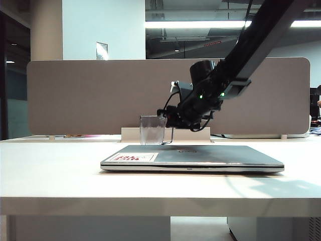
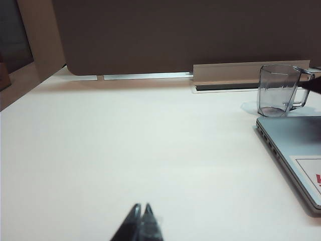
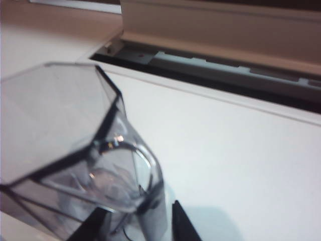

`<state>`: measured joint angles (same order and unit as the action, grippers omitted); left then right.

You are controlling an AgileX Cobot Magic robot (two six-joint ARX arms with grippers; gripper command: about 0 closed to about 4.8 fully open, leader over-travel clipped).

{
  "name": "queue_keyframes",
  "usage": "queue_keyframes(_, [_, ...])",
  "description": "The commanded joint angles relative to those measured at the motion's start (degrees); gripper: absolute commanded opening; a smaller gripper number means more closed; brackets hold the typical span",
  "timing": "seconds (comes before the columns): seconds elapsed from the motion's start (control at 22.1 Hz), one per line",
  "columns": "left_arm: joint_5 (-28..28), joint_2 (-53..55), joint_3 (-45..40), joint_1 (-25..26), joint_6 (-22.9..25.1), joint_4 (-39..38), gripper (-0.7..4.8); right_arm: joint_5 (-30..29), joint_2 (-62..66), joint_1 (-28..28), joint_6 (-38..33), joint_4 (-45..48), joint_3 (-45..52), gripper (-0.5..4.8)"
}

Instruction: Pick up the water cup and place it on the right side of the laptop.

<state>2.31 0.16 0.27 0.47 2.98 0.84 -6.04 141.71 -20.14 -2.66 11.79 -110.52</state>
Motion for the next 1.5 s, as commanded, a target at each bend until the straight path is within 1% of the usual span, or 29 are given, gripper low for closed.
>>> queue_keyframes(0.05, [-0.15, 0.07, 0.17, -0.02, 0.02, 0.50, -0.06, 0.20, 0.57, 0.02, 0.15, 0.42, -0.83, 1.71])
queue_keyframes(0.36, [-0.13, 0.07, 0.17, -0.02, 0.00, 0.50, -0.06, 2.21, 2.56, 0.00, 0.13, 1.44, -0.90, 1.70])
queue_keyframes(0.59, [-0.13, 0.07, 0.17, -0.02, 0.00, 0.50, -0.06, 3.61, 3.48, -0.02, 0.11, 6.67, -0.90, 1.65])
queue_keyframes(0.63, [-0.13, 0.07, 0.17, -0.02, 0.00, 0.50, -0.06, 3.63, 3.50, -0.02, 0.11, 7.15, -0.90, 1.58])
queue_keyframes(0.73, [-0.13, 0.07, 0.17, -0.02, 0.00, 0.50, -0.06, 3.56, 3.72, -0.02, 0.11, 8.44, -0.90, 1.12])
queue_keyframes(0.86, [-0.13, 0.07, 0.17, -0.02, 0.00, 0.50, -0.06, 3.61, 3.98, -0.02, -0.11, 9.38, -0.90, 0.82])
queue_keyframes(1.04, [-0.07, 0.07, 0.17, -0.02, 0.00, 0.52, -0.06, 3.74, 4.94, 0.00, -0.11, 9.94, -0.90, 0.80])
queue_keyframes(1.18, [0.11, 0.07, 0.17, -0.02, -0.02, 0.52, -0.06, 5.14, 5.53, 0.00, -0.09, 10.86, -0.92, 0.79])
queue_keyframes(1.22, [0.09, 0.07, 0.17, -0.02, -0.02, 0.52, -0.06, 5.05, 5.64, 0.00, -0.11, 11.37, -0.92, 0.71])
queue_keyframes(1.32, [0.09, 0.07, 0.17, -0.02, -0.02, 0.52, -0.06, 5.11, 5.64, 0.07, -0.09, 12.22, -0.92, 0.35])
queue_keyframes(1.41, [0.11, 0.07, 0.17, -0.02, -0.02, 0.52, -0.06, 5.38, 5.62, 0.07, -0.07, 13.07, -0.92, 0.30])
queue_keyframes(1.45, [0.11, 0.07, 0.17, -0.02, -0.02, 0.52, -0.06, 7.54, 5.62, 0.07, -0.09, 13.79, -0.94, 0.30])
queue_keyframes(1.5, [0.13, 0.07, 0.17, -0.02, -0.02, 0.52, -0.06, 8.15, 5.62, 0.07, -0.07, 13.81, -0.98, 0.30])
